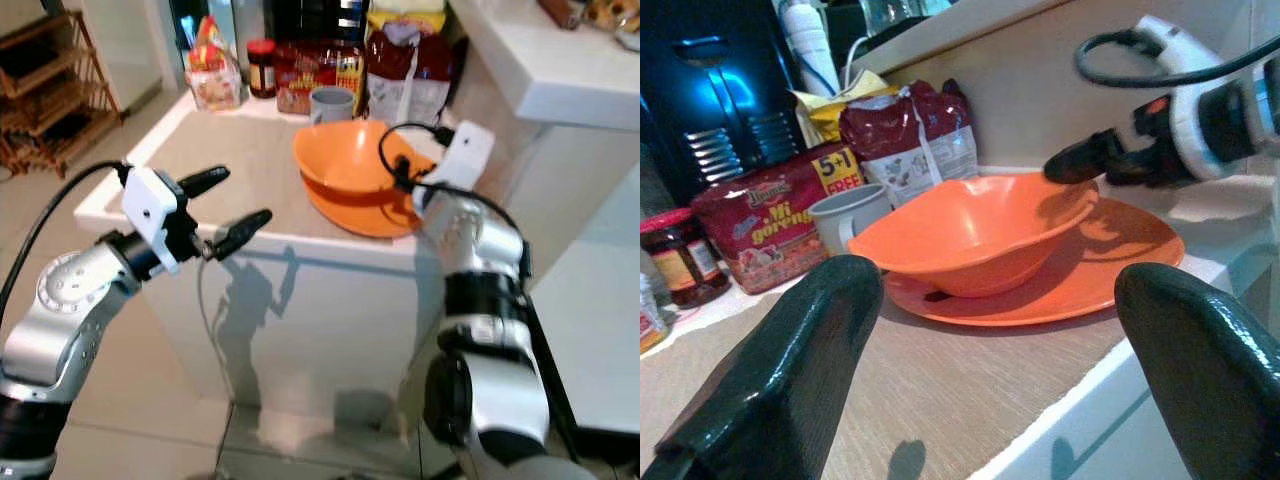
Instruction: Setting the table
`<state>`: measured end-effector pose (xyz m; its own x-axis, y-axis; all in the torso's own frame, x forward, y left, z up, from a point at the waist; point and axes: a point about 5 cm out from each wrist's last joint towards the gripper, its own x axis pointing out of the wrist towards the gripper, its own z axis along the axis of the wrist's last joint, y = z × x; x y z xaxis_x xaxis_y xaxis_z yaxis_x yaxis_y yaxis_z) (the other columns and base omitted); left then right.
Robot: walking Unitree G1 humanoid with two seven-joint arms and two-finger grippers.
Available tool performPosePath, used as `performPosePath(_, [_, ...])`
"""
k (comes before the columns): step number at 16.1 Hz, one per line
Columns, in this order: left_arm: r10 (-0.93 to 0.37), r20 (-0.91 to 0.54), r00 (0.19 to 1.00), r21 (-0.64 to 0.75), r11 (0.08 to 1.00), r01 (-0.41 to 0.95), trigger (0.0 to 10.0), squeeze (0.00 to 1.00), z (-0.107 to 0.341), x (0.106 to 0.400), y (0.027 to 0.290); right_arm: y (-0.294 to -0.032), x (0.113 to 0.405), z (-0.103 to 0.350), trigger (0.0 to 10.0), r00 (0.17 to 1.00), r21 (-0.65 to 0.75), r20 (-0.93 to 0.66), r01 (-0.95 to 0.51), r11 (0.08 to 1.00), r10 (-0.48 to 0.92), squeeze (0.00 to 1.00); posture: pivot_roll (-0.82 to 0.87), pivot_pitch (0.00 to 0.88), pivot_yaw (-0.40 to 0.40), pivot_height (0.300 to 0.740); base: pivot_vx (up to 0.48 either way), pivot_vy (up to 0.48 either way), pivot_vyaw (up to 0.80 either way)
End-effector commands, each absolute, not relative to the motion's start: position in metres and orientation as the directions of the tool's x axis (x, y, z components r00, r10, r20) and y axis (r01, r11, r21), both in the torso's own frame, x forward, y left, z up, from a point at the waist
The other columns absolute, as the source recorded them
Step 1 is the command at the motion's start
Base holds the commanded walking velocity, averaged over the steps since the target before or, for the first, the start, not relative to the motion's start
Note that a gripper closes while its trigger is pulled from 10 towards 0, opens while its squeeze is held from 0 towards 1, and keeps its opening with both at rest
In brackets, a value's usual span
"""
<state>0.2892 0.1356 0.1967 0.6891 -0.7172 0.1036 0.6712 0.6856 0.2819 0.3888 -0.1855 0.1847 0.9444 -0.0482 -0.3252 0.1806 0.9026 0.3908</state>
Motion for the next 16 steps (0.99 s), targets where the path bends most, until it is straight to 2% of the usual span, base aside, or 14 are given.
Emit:
performPosePath(1, [-0.729, 0.094, 0.678, 0.289, 0.672, 0.682, 10.0, 0.00, 0.199, 0.291, 0.132, -0.186, 0.394, 0.188, 10.0, 0.948, 0.446, -0.315, 0.191, 0.874, -0.047, 0.00, 0.08, 0.000, -0.015, 0.740, 0.000, 0.000, 0.00])
performPosePath(4, [-0.731, 0.092, 0.676, 0.289, 0.669, 0.684, 10.0, 0.00, 0.200, 0.289, 0.132, -0.186, 0.400, 0.191, 10.0, 0.946, 0.492, -0.320, 0.214, 0.844, -0.054, 0.00, 0.09, 0.000, -0.022, 0.740, 0.000, 0.000, 0.00])
performPosePath(5, [-0.731, 0.092, 0.676, 0.292, 0.669, 0.684, 10.0, 0.00, 0.200, 0.289, 0.133, -0.185, 0.402, 0.193, 0.0, 0.947, 0.517, -0.317, 0.210, 0.830, -0.042, 0.00, 0.10, 0.000, -0.031, 0.740, 0.000, 0.000, 0.00])
performPosePath(10, [-0.735, 0.080, 0.673, 0.290, 0.663, 0.690, 10.0, 0.00, 0.199, 0.286, 0.134, -0.176, 0.406, 0.194, 0.0, 0.941, 0.622, -0.336, 0.187, 0.760, 0.043, 0.00, 0.11, 0.000, -0.041, 0.740, 0.000, 0.000, 0.00])
performPosePath(16, [-0.756, 0.060, 0.651, 0.274, 0.640, 0.718, 10.0, 0.00, 0.196, 0.284, 0.130, -0.177, 0.406, 0.192, 0.0, 0.934, 0.656, -0.350, 0.195, 0.729, 0.065, 0.00, 0.09, 0.000, -0.030, 0.740, 0.000, 0.000, 0.00])
